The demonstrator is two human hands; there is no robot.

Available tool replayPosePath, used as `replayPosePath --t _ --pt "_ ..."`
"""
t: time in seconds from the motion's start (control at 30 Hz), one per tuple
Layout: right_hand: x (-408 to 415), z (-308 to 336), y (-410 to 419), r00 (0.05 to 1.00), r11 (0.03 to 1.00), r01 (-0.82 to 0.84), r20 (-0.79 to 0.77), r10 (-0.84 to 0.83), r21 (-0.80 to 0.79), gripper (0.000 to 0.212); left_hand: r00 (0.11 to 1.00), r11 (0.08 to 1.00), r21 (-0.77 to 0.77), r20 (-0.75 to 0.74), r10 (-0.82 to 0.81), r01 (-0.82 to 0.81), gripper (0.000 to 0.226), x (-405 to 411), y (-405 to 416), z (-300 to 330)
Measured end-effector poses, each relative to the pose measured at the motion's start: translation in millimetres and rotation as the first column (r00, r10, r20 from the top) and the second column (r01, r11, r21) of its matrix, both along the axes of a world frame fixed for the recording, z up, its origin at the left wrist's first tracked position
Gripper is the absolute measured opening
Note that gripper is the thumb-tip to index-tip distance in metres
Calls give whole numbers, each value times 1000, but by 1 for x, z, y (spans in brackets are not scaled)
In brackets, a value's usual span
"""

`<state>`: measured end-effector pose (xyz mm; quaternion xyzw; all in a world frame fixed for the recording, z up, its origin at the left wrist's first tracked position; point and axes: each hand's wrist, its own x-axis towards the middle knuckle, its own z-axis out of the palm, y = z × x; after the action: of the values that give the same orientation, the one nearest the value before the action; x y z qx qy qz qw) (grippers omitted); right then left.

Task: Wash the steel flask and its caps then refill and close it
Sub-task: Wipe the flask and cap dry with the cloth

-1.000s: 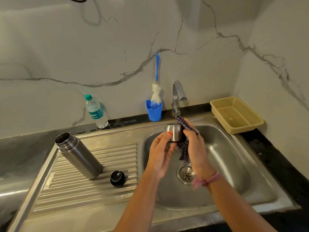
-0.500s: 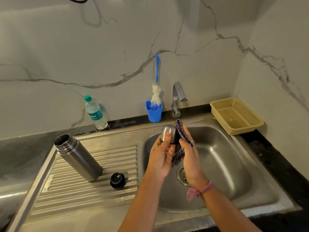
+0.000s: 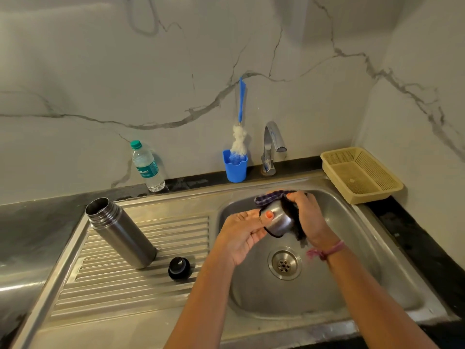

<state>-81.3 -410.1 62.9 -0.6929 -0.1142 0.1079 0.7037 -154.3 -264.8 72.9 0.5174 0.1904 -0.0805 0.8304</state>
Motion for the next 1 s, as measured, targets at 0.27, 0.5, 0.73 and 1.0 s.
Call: replayPosePath --t 0.27,0.5,0.73,1.0 --pt "-14 -21 -3 562 930 115 795 228 -348 42 993 992 -66 38 111 -108 14 4 -11 -7" --pt "-21 -24 1 696 907 244 714 83 -343 40 990 994 -46 90 105 -101 18 -6 -19 -17" --pt "-11 0 3 873 896 164 484 64 -414 45 971 948 289 232 63 -131 26 -7 -30 -17" --pt "-19 -29 -16 430 916 230 879 206 -327 48 987 991 -121 142 74 -57 20 -3 -15 -9"
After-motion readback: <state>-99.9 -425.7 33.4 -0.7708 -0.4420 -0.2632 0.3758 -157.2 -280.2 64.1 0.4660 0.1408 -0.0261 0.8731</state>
